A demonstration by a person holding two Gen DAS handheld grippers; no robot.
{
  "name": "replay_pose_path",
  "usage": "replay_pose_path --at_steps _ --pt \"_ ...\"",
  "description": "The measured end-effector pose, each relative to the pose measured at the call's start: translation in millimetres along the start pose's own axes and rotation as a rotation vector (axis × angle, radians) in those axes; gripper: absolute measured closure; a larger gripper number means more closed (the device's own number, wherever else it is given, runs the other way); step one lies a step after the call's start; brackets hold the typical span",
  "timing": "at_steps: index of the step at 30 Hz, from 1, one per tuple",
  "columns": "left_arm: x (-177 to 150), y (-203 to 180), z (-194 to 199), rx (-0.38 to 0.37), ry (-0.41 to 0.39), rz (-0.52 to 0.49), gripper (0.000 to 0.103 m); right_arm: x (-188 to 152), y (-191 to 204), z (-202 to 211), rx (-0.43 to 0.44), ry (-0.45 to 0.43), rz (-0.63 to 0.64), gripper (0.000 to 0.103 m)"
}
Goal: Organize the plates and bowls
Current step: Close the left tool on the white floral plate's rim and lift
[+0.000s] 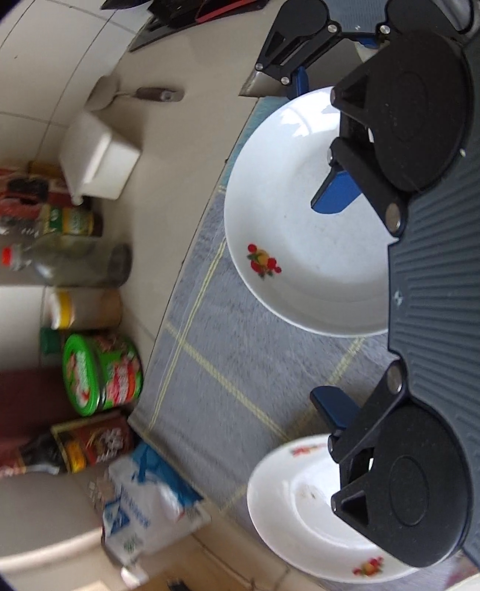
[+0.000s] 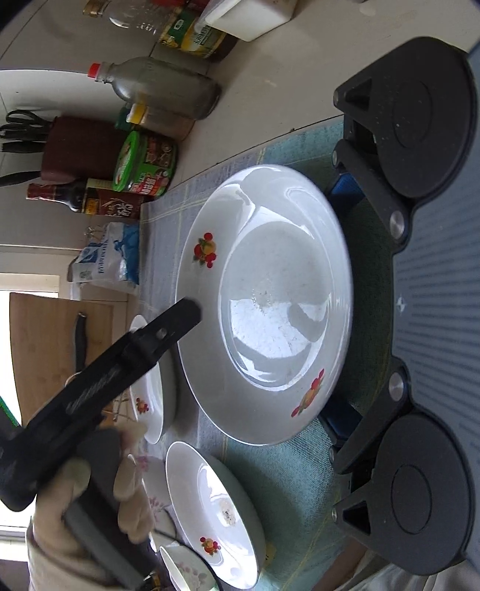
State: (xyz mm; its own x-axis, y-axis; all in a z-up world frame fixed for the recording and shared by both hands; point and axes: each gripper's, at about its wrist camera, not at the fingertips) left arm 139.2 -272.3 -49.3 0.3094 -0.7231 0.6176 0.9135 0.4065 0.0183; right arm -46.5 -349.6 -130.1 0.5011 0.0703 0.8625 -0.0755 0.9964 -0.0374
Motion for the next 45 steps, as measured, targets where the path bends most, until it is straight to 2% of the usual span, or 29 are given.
replay_pose_path --at_steps 10,14,25,32,45 --pt "16 7 -38 -0.159 0.163 -0.004 0.033 -2 -1 0 -0.003 -0.018 0.002 0.000" --pt "18 8 -45 -0.175 0.173 -0.007 0.036 0 -1 0 -0.004 -0.007 0.002 0.000" --pt "24 12 -50 -0.195 0.191 0.014 0.037 9 0 -4 -0.003 0.058 0.004 0.000" --pt "37 20 -51 -0.177 0.146 0.026 0.037 22 -10 -5 -0.005 0.029 0.025 0.000" --pt "78 47 -73 -0.106 0.078 0.020 0.037 46 -52 -44 0.010 0.002 0.036 0.000"
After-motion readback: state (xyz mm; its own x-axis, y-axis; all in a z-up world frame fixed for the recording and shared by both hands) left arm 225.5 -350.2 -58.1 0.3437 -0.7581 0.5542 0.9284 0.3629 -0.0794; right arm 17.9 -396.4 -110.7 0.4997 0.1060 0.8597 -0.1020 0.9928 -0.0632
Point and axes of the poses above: each gripper's, at about its wrist camera, not at the fingertips, and z roughly against the way its jaws point, y to its left, x to its top, and after that the axes turned 6 degrees about -y, right-handed
